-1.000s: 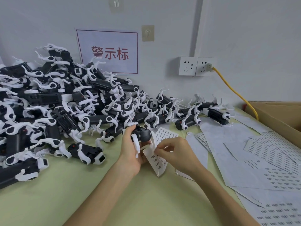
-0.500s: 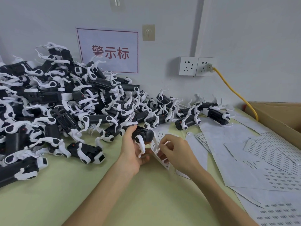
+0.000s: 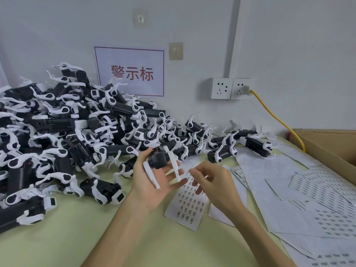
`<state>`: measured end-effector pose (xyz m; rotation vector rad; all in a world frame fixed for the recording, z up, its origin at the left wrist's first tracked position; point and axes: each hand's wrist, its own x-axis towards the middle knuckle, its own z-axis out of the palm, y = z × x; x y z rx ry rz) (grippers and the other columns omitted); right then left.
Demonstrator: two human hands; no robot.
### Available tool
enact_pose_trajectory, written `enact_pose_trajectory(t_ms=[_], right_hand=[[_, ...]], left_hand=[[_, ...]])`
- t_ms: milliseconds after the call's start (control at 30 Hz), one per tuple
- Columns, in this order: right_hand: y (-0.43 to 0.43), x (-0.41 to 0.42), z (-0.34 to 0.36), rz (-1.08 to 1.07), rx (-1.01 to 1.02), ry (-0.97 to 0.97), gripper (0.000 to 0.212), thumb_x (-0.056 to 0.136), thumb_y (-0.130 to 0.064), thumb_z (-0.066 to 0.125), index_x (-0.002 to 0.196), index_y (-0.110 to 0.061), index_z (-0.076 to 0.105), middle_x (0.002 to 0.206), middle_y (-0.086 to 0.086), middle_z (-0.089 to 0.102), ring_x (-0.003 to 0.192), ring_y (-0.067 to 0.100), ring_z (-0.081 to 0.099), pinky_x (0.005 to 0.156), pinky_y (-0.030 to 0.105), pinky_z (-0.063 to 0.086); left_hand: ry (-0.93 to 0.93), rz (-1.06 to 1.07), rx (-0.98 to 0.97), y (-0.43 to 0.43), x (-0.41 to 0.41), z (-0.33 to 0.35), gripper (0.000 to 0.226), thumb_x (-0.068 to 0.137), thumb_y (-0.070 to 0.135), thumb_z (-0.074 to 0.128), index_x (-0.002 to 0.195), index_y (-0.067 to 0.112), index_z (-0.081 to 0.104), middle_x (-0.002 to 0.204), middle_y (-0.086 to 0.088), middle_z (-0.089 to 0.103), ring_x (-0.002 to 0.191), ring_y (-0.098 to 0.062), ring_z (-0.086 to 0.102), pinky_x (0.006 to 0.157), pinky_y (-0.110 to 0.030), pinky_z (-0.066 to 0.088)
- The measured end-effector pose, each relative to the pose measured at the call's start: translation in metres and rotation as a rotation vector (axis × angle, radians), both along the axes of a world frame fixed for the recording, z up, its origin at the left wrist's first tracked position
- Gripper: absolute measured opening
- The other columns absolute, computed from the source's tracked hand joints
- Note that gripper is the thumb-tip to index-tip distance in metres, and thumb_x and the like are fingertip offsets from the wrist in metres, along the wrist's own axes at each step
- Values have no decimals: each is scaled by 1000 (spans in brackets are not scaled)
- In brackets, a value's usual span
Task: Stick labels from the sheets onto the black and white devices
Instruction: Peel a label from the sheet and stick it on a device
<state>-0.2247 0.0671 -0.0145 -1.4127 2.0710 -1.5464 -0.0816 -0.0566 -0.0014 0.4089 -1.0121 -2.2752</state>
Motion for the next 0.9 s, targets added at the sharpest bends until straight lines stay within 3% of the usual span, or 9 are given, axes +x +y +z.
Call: enact_pose_trajectory(t_ms=[233, 400, 667, 900], right_hand=[[-2, -3, -5, 30, 44, 87, 22, 93, -43, 71, 74, -31, 68, 71, -9, 70, 54, 7, 69, 50, 14, 42], [-2, -4, -7, 36, 52, 108, 23, 91, -46, 72, 75, -31, 68, 70, -10, 69, 54, 7, 68, 51, 13, 40], [-2, -4, -7, 56, 74, 130, 26, 90, -52, 69, 77, -30, 69, 72, -9, 70, 57, 7, 68, 54, 15, 43], [0, -4, -6, 82, 51, 91, 43, 79, -71, 61, 79, -29, 71, 73, -9, 70, 56, 8, 67, 58, 27, 50]], left_hand=[[26, -46, 28, 5, -2, -1, 58, 90, 57, 52, 85, 3, 74, 89, -16, 66, 76, -32, 67, 73, -45, 58], [-6, 5, 19, 3, -4, -3, 56, 87, 57, 53, 96, 3, 64, 87, -17, 62, 73, -33, 67, 72, -43, 56], [-1, -27, 31, 5, -5, -4, 60, 87, 59, 52, 85, 4, 74, 87, -15, 66, 73, -31, 67, 71, -41, 57], [25, 2, 55, 7, -4, 0, 53, 93, 57, 48, 94, 6, 62, 88, -14, 60, 73, -32, 64, 71, -41, 53]])
